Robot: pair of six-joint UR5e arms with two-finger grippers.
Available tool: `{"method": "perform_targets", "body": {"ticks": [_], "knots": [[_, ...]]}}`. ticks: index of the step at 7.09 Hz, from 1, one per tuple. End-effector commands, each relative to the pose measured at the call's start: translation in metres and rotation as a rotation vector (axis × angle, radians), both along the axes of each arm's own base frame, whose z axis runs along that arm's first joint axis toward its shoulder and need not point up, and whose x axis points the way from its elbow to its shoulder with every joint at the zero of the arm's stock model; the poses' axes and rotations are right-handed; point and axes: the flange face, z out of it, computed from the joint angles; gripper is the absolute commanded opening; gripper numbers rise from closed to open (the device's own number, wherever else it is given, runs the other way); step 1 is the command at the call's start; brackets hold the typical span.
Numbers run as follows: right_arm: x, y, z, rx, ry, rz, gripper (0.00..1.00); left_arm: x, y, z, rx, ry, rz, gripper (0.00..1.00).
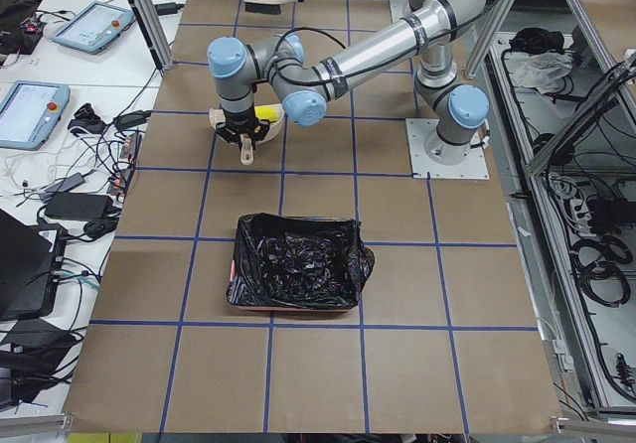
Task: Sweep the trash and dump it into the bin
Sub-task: 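Lift the brush away with the right gripper while the left gripper raises the dustpan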
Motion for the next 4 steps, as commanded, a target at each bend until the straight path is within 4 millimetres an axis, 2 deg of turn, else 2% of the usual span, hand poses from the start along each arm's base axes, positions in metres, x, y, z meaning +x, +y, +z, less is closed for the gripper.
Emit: {"method": "perform_targets", "body": {"ticks": [1, 2, 3, 4], "knots": [[-0.063, 0.0, 0.002, 0.019, -0.014, 0.063, 0.0, 0.104, 0.044, 0.031, -0.039, -0.02, 0.04, 0.06], [-0.104, -0.002, -0.004, 0.025, -0.019, 0.097, 0.0, 0.143, 0.06, 0.034, -0.043, -0.037, 0.003, 0.03], [-0.131, -0.001, -0.011, 0.033, -0.016, 0.106, 0.0, 0.194, 0.078, 0.035, -0.05, -0.052, -0.017, 0.0], [-0.155, 0.001, -0.017, 0.038, 0.007, 0.139, 0.0, 0.23, 0.093, 0.047, -0.065, -0.078, -0.023, 0.0]]}}
